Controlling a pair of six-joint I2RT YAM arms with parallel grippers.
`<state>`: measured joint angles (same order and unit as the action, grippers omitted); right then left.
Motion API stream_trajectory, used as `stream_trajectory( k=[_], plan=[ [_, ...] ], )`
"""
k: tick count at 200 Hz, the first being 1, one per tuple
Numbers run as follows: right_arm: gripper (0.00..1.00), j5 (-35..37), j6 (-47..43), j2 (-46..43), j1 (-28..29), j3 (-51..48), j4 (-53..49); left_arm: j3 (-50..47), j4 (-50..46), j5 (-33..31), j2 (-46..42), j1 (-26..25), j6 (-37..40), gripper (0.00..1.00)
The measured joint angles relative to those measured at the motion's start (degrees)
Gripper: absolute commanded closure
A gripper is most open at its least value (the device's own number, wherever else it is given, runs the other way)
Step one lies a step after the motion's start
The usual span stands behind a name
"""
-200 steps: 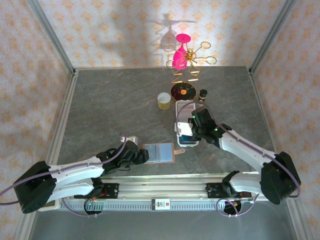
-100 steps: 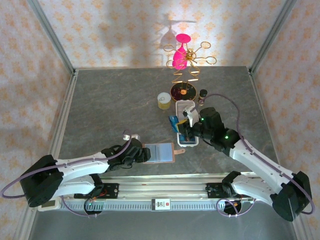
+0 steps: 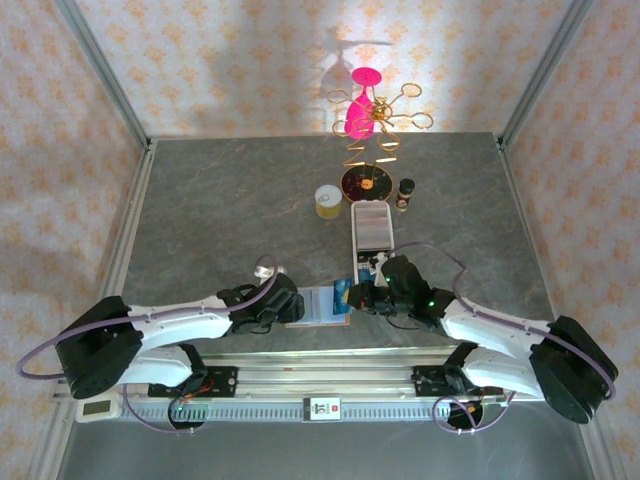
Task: Put the credit cards into the card holder
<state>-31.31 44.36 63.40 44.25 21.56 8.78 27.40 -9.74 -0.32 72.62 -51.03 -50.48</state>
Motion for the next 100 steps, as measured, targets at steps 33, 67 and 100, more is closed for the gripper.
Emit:
stream_trajectory(
  k=[33, 67, 100],
  plan=[
    [1.0, 0.31, 2.62, 6.27, 3.23, 1.01, 5.29, 0.81, -0.37, -0.15, 1.25, 0.0, 0.9, 0.44],
    [1.0, 0.83, 4.39, 12.09, 4.63, 2.23, 9.14, 0.83, -0.39, -0.39, 1.77, 0.0, 1.09, 0.53],
    [1.0, 2.19, 5.4, 13.75, 5.25, 2.47, 10.95, 0.79, -0.26, -0.57, 1.79, 0.0, 1.05, 0.59]
  ],
)
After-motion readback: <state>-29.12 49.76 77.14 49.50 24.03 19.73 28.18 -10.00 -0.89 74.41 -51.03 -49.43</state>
